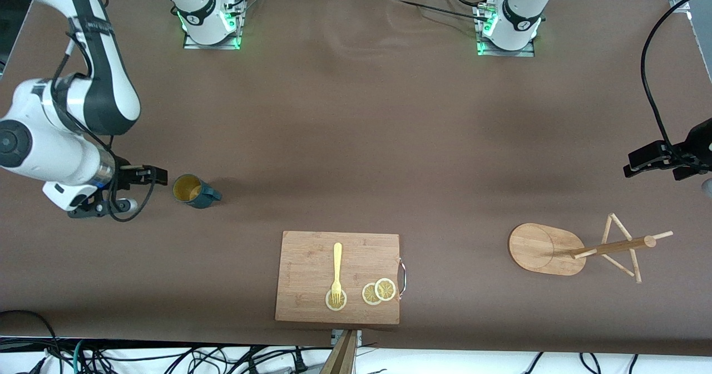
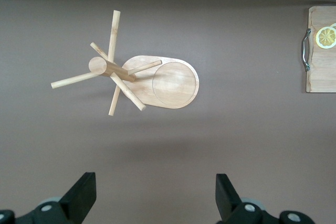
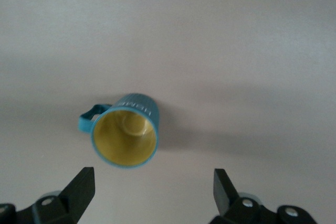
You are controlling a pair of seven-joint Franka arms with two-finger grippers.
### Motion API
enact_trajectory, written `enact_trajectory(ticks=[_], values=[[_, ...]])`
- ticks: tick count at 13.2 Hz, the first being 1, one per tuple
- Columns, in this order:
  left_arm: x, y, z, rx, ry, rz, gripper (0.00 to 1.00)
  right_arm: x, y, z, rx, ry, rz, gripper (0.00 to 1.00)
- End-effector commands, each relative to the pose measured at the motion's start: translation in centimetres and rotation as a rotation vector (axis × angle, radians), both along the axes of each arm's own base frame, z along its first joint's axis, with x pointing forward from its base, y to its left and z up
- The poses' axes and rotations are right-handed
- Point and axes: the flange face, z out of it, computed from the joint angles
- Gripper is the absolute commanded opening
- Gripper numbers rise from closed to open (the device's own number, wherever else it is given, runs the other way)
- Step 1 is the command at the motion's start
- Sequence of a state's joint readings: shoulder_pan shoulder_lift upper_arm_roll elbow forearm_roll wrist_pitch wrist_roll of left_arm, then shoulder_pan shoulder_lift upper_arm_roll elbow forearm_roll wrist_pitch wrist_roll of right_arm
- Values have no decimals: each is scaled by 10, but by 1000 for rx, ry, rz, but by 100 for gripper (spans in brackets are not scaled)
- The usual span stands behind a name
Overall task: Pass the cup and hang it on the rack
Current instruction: 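Lower the right gripper onto the teal mug and grasp its rim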
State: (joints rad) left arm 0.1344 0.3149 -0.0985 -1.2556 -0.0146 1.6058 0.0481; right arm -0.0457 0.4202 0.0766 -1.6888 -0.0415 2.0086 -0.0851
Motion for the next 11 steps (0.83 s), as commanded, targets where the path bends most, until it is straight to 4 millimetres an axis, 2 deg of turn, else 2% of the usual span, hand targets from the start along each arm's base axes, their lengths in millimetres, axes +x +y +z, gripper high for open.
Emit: enact_trajectory(ticks=[1, 4, 8, 9, 10, 11], values=[[3, -7, 3, -8, -3, -28, 100, 5, -13, -40, 11, 1, -11, 100], [3, -9, 3, -6, -3, -31, 100, -8, -13, -73, 15, 1, -15, 99], [5, -4, -3, -8, 6, -24, 100, -19, -11, -89, 17, 33, -16, 97], [4, -7, -1, -3, 5, -31, 100, -23, -11, -95, 17, 33, -17, 89], [4, -7, -1, -3, 5, -31, 100, -24, -10, -100, 18, 22, -18, 76], [4, -5, 0, -2, 4, -29, 100, -25, -10, -105, 19, 27, -24, 58]])
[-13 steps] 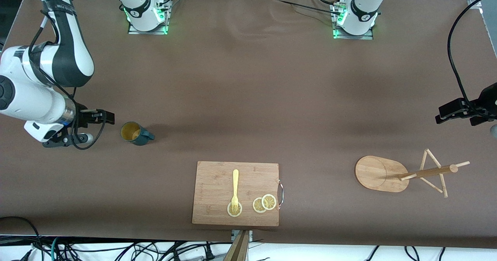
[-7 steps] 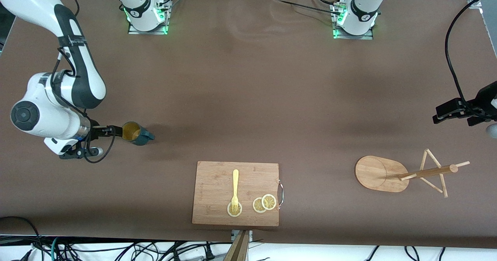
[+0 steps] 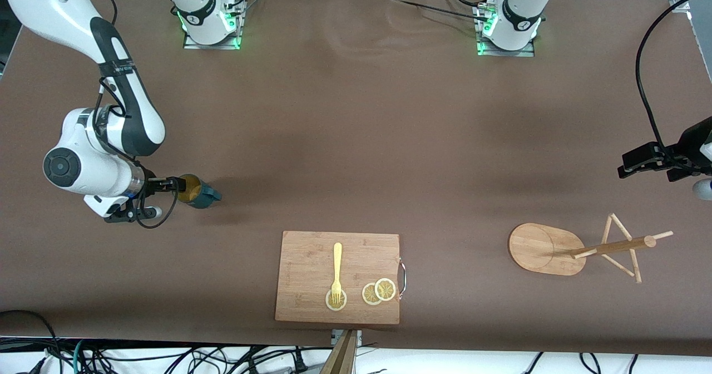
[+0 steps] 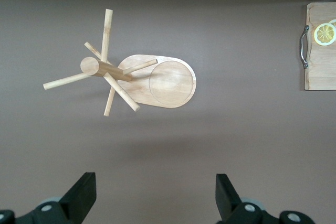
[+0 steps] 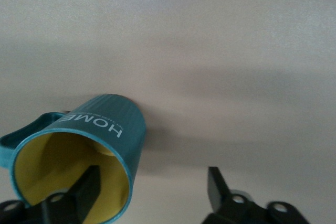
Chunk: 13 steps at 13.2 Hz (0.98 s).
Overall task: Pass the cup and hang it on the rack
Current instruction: 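Carry the teal mug with the right gripper toward the table middle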
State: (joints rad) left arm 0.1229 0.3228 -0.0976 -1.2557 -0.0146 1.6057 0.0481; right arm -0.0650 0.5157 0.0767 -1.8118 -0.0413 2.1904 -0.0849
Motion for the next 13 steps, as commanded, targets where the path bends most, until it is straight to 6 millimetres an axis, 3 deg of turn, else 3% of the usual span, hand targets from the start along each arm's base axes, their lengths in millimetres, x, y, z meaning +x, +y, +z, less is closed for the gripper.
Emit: enact_trajectory(ticks=[1, 3, 4, 7, 10, 13], values=[[2, 3, 4, -3, -1, -14, 100, -7, 2, -5, 10, -10, -10, 41], [1, -1, 6, -4, -1, -22, 100, -5, 4, -2, 11, -16, -15, 10], [1, -3, 6, -4, -1, -25, 100, -4, 5, 0, 13, -20, -13, 0], [0, -4, 8, -1, -4, -26, 100, 2, 19, 9, 26, -35, -2, 0], [-6, -3, 11, -3, -4, -21, 100, 11, 66, 35, 60, -68, 48, 0], [-17, -4, 16, 4, -2, -20, 100, 10, 176, 78, 86, -65, 71, 0]])
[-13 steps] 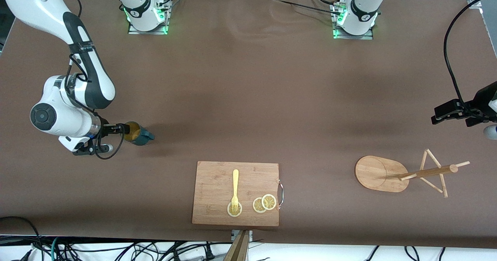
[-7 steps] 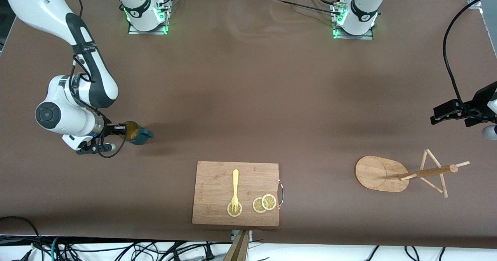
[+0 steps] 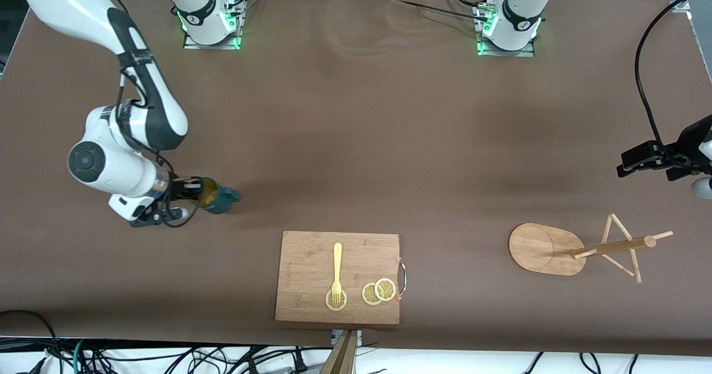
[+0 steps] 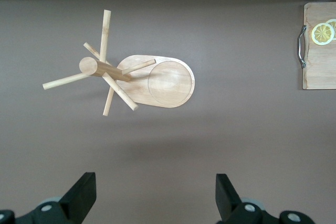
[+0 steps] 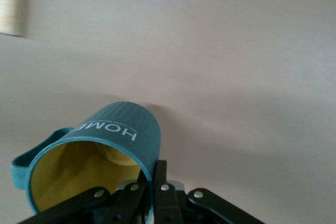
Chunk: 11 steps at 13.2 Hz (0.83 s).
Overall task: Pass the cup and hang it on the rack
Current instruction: 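Carry the teal mug with the right gripper toward the table middle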
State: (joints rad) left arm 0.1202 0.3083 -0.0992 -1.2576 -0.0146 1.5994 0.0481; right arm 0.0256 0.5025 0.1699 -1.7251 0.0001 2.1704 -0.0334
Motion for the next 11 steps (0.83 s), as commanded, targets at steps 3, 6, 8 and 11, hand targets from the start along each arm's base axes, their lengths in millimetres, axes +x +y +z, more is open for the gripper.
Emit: enact_trajectory(ticks=[3, 6, 8, 11], values=[[-28, -3, 6, 7, 25, -27, 100, -35, 186, 33, 2, 16, -98, 0], [-38, -1, -6, 9, 62, -28, 100, -70, 310, 24, 28, 9, -164, 0], [-41, -3, -9, 11, 70, -33, 100, -105, 394, 10, 50, 10, -210, 0], [-46, -9, -33, 9, 122, -39, 100, -165, 477, -26, 83, -25, -257, 0]])
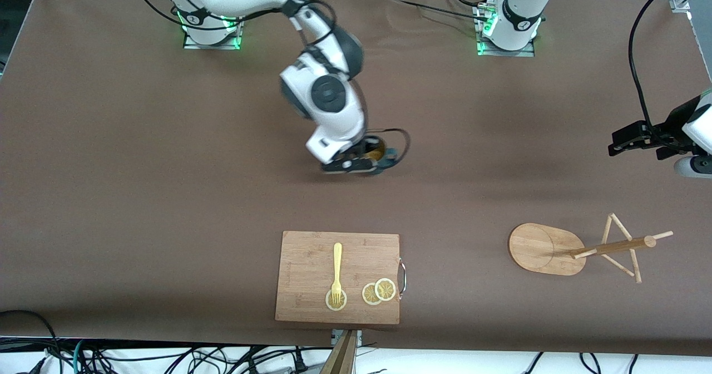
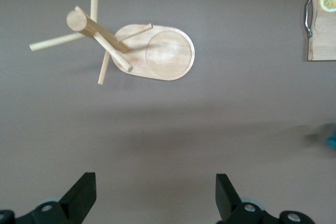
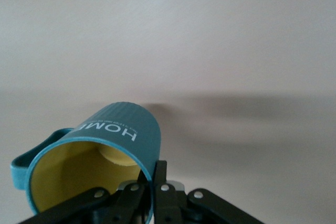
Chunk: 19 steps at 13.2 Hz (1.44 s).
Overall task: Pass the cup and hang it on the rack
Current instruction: 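Carry the teal mug with the right gripper toward the table middle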
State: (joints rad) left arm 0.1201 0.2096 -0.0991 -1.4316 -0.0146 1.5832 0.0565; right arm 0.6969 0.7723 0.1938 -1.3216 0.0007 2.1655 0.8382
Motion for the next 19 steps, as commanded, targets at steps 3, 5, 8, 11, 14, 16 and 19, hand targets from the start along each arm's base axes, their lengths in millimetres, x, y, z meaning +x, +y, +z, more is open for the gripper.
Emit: enact_trajectory(ticks=[3, 5, 8, 11, 14, 16, 19], values=[[-14, -5, -15, 1, 39, -29, 100, -39, 56, -49, -13, -49, -7, 0], [-17, -5, -17, -1, 68, -34, 100, -39, 56, -51, -19, -57, 1, 0], [-20, -2, -20, -8, 94, -71, 100, -38, 55, -52, -21, -58, 1, 0], [-27, -4, -30, -18, 163, -104, 100, -37, 55, -45, -17, -60, -2, 44], [-30, -27, -48, -45, 201, -158, 100, -32, 50, -13, -20, -52, -10, 45], [-31, -45, -51, -56, 205, -243, 100, -20, 43, 41, -2, -19, -39, 48], [-36, -78, -59, -76, 220, -384, 100, 26, -17, 130, -2, 5, -103, 82]])
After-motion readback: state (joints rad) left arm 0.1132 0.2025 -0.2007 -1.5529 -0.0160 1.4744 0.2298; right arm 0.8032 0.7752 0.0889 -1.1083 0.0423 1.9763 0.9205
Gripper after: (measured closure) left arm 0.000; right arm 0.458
